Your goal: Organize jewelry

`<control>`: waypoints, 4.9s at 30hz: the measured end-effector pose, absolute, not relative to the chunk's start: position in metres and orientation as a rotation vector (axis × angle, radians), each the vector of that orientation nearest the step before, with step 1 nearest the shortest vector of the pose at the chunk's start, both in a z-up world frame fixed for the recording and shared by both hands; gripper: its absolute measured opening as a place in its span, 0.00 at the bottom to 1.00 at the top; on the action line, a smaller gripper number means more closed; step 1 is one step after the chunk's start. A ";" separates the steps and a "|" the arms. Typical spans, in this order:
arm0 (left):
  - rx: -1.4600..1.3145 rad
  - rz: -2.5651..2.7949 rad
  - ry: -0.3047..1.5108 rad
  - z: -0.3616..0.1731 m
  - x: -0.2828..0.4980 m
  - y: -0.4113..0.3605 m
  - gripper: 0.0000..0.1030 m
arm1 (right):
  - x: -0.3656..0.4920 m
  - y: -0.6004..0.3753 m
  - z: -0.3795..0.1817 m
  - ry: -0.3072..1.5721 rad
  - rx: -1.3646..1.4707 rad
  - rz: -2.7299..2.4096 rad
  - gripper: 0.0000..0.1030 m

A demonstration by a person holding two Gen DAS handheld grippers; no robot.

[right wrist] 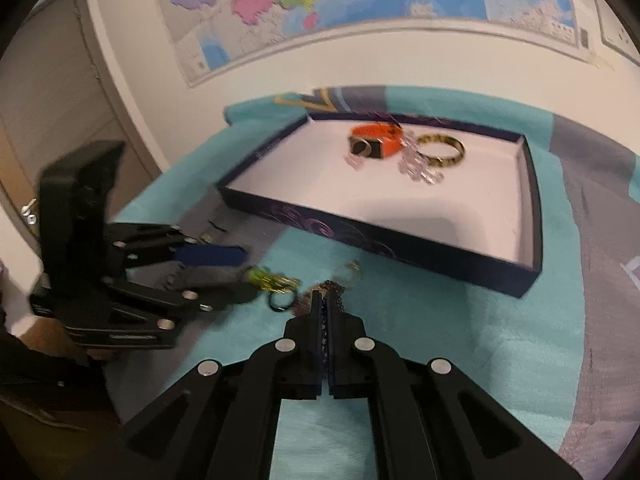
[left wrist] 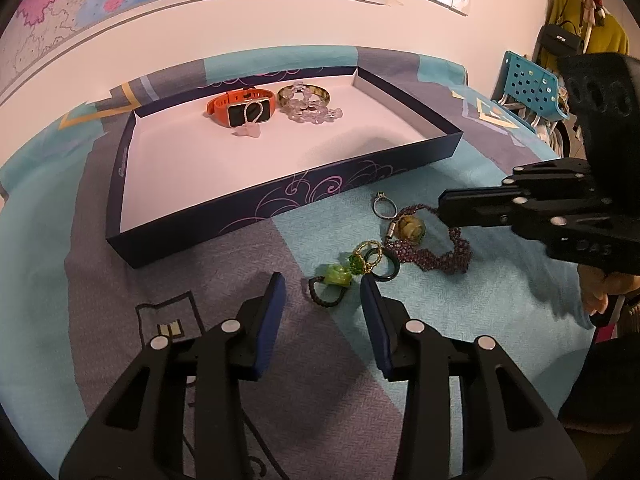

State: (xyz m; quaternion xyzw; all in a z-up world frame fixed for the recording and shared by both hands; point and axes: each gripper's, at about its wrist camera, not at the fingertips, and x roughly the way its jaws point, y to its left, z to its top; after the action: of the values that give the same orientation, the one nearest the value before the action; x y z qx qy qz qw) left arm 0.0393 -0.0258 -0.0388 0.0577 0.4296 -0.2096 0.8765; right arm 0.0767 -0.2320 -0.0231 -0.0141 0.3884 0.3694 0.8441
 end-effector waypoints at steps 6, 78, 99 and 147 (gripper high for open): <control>0.110 -0.437 0.897 -0.039 0.040 -0.024 0.38 | 0.065 -0.227 -0.005 0.780 -0.024 0.847 0.00; 0.109 -0.415 0.874 -0.030 0.032 -0.019 0.19 | 0.067 -0.253 -0.043 0.885 -0.005 0.746 0.47; 0.183 -0.436 0.831 -0.027 0.051 -0.046 0.12 | 0.066 -0.252 -0.044 0.887 0.014 0.764 0.53; 0.192 -0.530 0.851 -0.030 0.024 -0.055 0.15 | 0.052 -0.228 -0.045 0.863 -0.131 0.760 0.58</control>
State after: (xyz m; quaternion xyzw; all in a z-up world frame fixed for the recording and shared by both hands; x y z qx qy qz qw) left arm 0.0239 -0.0554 -0.0296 0.0921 0.4071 -0.2538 0.8725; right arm 0.0523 -0.2275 -0.0450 -0.0617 0.4080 0.3589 0.8372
